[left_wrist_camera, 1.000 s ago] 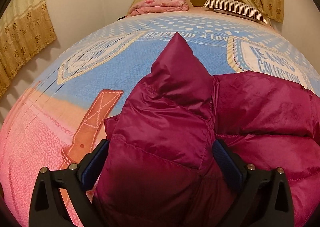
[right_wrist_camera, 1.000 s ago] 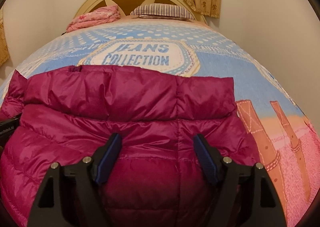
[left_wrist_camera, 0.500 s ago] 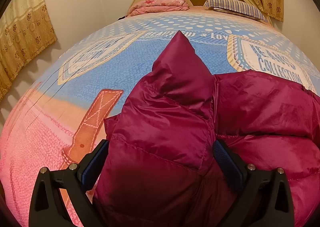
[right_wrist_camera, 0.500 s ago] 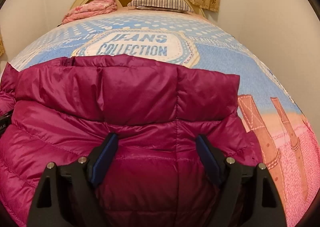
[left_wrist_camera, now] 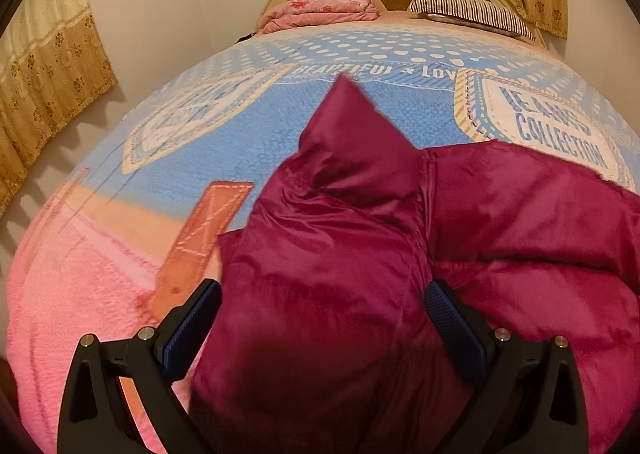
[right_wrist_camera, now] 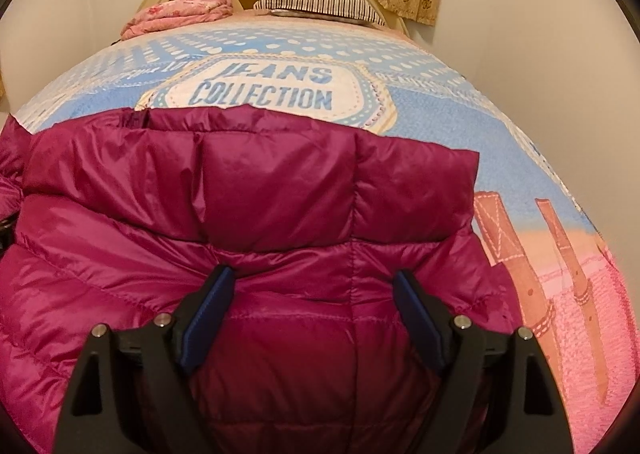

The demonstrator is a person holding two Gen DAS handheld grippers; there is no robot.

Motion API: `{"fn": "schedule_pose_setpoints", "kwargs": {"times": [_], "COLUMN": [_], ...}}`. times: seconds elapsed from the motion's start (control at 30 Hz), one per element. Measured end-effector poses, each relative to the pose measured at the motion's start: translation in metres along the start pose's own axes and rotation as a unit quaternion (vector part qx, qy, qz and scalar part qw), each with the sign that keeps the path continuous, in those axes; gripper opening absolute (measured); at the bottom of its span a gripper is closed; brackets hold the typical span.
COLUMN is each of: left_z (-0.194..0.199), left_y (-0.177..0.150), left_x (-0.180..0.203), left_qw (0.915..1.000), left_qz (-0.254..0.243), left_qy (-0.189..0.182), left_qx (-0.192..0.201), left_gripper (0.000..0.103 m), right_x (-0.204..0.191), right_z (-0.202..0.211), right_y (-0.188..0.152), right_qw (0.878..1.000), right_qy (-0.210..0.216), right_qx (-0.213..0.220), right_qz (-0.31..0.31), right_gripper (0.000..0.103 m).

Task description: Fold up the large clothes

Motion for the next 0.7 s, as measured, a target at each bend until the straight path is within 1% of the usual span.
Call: {"fn": "schedule_pose_setpoints", "kwargs": {"times": [0.03,0.1,0.13,0.2,0.27,0.3,0.33,0.4,0.47,0.5,0.63,0.7], "left_z": [0.008,0.032,0.041,0.052,0.048,0.042,0.036,0.029,0.027,0.026,0.022,0.022], "left_y": [-0.002,-0.009,-0.013,-0.021,-0.026,-0.029,-0.031,-0.034,-0.034,-0.034,-0.034,-0.034], "left_x": [-0.002,-0.004,-0.002,0.007,0.017,0.022,0.024,0.023,0.024,0.025,0.027,0.029], "left_qw": [0.9999,0.999,0.9984,0.9974,0.9977,0.9978,0.9978,0.9981,0.9981,0.998,0.9979,0.9978], "left_qz": [0.004,0.007,0.006,-0.006,-0.025,-0.037,-0.044,-0.037,-0.037,-0.039,-0.043,-0.046], "left_qy": [-0.005,-0.024,-0.03,-0.04,-0.029,-0.012,0.002,-0.004,-0.011,-0.011,-0.005,-0.001], "left_qx": [0.008,0.037,0.048,0.06,0.056,0.053,0.05,0.049,0.049,0.049,0.047,0.047], "left_gripper": [0.102,0.102,0.102,0.102,0.102,0.102,0.102,0.102,0.102,0.102,0.102,0.102], "right_x": [0.0,-0.002,-0.005,-0.018,-0.036,-0.046,-0.055,-0.064,-0.062,-0.061,-0.067,-0.066], "right_z": [0.003,0.017,0.025,0.05,0.062,0.066,0.066,0.055,0.039,0.033,0.024,0.021], "right_y": [0.0,0.0,0.0,-0.001,-0.003,-0.005,-0.006,-0.012,-0.017,-0.02,-0.022,-0.022], "right_qw": [1.0,1.0,1.0,0.999,0.998,0.997,0.997,0.997,0.998,0.999,0.998,0.998], "right_qy": [-0.004,-0.015,-0.012,0.01,0.028,0.034,0.033,0.026,0.025,0.025,0.003,0.003], "right_qx": [0.0,0.007,0.016,0.042,0.053,0.055,0.053,0.042,0.029,0.03,0.028,0.024], "right_qz": [0.002,0.005,0.005,0.005,0.021,0.035,0.047,0.053,0.041,0.038,0.051,0.051], "right_gripper": [0.083,0.083,0.083,0.084,0.084,0.084,0.084,0.084,0.084,0.084,0.085,0.085]}}
Point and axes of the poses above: each gripper's, at about its wrist camera, not at the fingertips, and z roughly against the way its jaws point, x to its right, y to its top, the point moved 5 cm from there along -z, roughly the way its jaws point, and after that the axes turned 10 degrees about -x, right-handed, at the moved point
